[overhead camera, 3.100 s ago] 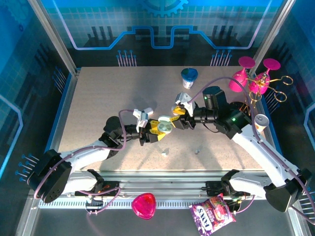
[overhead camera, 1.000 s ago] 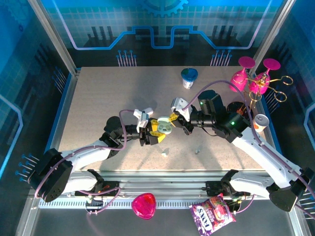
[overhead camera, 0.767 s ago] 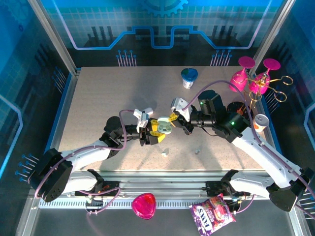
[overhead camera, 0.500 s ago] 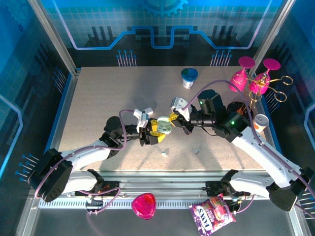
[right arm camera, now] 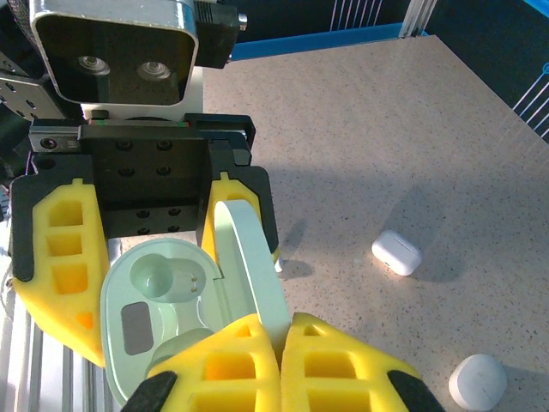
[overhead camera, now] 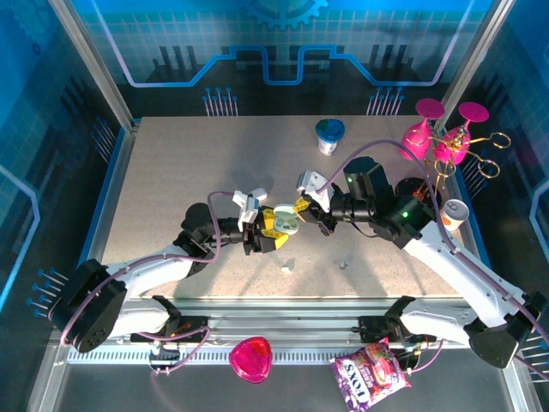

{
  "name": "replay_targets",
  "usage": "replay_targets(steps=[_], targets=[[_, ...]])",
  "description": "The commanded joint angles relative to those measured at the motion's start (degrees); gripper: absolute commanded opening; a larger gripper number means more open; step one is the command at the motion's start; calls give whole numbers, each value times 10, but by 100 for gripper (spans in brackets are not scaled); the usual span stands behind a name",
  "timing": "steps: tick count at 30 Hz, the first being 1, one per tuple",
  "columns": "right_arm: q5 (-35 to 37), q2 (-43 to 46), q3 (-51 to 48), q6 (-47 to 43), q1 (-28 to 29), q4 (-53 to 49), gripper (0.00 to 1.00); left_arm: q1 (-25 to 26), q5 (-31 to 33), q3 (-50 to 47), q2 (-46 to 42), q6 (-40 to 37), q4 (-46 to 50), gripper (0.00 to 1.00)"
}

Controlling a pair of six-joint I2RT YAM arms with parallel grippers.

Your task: Insert wireless bluetooth earbuds into charging case

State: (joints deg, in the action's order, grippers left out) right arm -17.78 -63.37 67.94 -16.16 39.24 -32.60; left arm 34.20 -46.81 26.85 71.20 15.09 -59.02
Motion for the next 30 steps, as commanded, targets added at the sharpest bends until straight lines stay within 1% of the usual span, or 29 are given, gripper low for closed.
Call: replay_targets(steps=[1, 2, 4, 7, 9, 14, 17, 19, 20, 23, 26, 28, 30], targets=[[5, -3, 17, -8, 11, -6, 0, 2, 1, 11, -1, 3, -21, 46], [4, -3, 17, -8, 10, -7, 0, 2, 0, 11, -1, 3, -21, 46], [6, -3, 17, -9, 11, -8, 0, 2, -1, 11, -1, 3, -20, 41], [8, -3, 17, -8, 11, -8, 0, 2, -1, 11, 0, 2, -19, 37], [9, -2, 18, -8, 11, -9, 0, 2, -2, 11, 0, 0, -20, 33], [10, 3, 19, -6, 11, -9, 1, 2, -1, 8, 1, -6, -21, 32], [11, 10, 17, -2, 11, 0, 12, 2, 2, 4, 4, -21, -22, 32], [11, 18, 12, 5, 12, 10, 32, 1, 5, -3, 8, -37, -30, 32], [8, 23, 10, 8, 11, 16, 40, 1, 8, -7, 10, -44, -35, 32], [-11, 44, 0, 22, 9, 36, 51, 0, 13, -17, 20, -61, -53, 32], [-41, 76, -22, 53, -2, 70, 64, -3, 16, -24, 32, -68, -75, 32], [-45, 102, -47, 88, -16, 104, 67, -6, 16, -30, 40, -69, -92, 32], [-36, 128, -80, 139, -44, 140, 70, -9, 16, -36, 42, -67, -106, 32]])
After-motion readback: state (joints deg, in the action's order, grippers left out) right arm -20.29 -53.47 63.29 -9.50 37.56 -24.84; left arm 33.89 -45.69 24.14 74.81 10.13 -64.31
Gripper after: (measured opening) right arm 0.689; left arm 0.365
